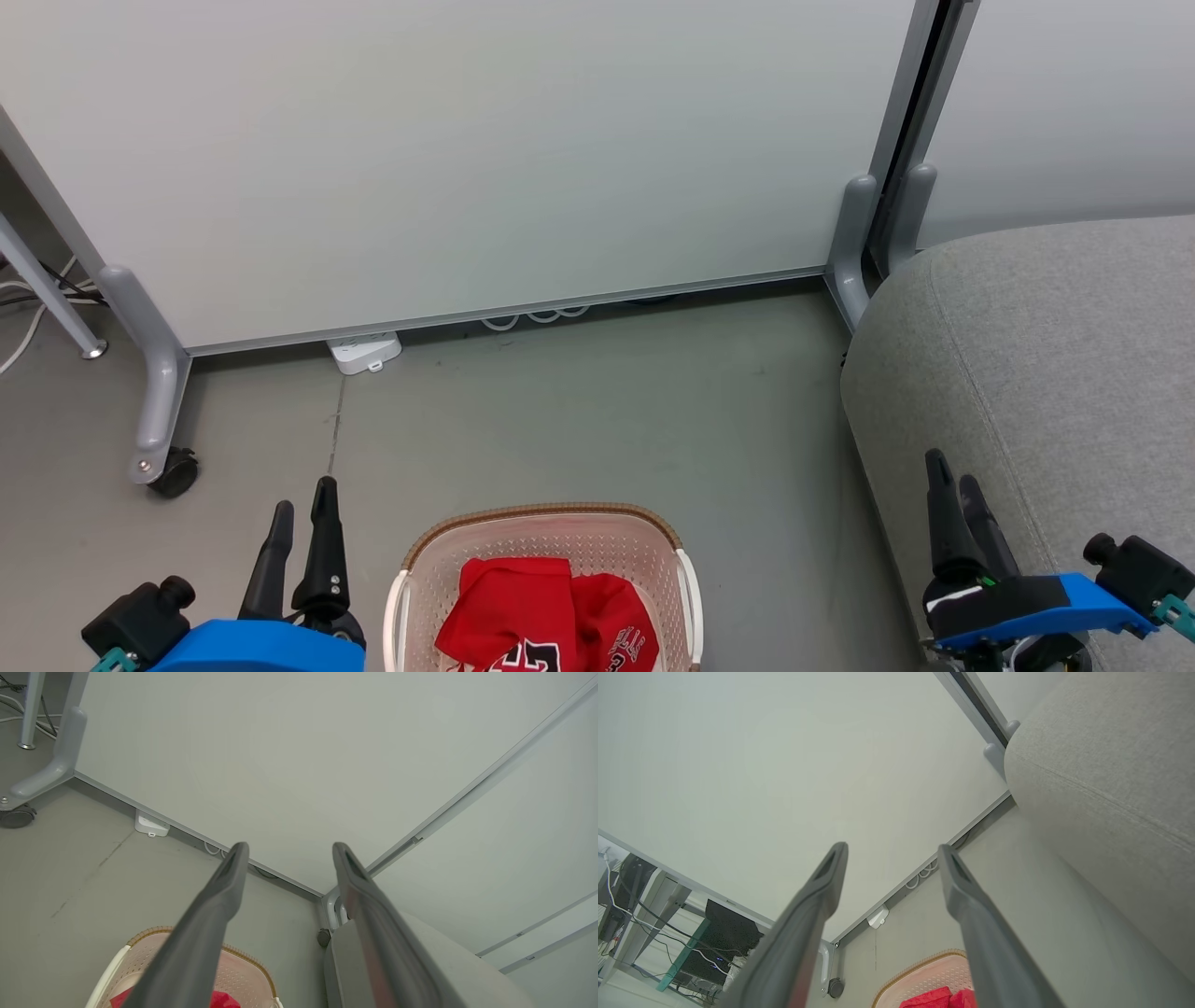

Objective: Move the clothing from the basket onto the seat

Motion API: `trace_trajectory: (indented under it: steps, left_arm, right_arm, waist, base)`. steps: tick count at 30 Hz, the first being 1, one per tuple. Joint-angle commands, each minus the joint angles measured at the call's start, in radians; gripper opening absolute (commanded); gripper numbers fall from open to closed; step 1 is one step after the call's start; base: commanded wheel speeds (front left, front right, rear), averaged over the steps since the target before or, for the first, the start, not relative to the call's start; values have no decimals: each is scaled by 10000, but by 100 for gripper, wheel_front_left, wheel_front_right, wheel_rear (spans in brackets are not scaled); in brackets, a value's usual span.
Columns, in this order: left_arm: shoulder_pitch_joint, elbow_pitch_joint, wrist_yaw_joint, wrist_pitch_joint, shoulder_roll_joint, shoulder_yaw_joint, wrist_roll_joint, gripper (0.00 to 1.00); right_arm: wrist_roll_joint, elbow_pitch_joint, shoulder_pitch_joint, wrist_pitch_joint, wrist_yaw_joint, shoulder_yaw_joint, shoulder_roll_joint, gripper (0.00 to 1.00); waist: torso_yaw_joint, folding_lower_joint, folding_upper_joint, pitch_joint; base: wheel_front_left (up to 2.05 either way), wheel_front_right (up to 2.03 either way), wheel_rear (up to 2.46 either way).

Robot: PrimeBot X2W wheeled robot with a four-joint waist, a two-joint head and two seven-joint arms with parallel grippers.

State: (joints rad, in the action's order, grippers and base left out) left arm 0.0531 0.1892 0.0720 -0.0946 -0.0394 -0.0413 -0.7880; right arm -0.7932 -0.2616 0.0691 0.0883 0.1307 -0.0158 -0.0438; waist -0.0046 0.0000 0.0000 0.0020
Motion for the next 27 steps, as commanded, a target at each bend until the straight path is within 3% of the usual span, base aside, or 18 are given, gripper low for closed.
trace_trajectory:
  steps: [1,27]
  left_arm:
    - [6,-175,-56,-111,-91,-62,385,100]
    - [-39,-21,-121,-810,-109,-510,3294,100]
  right_arm:
    - [384,154,207,86,0,46,-51,100]
    - [3386,228,112,493,0,13,-67,100]
  waist:
    - [0,0,0,-3]
    - [-4,0,0,-1]
  base:
    - [0,0,0]
    - [0,0,0]
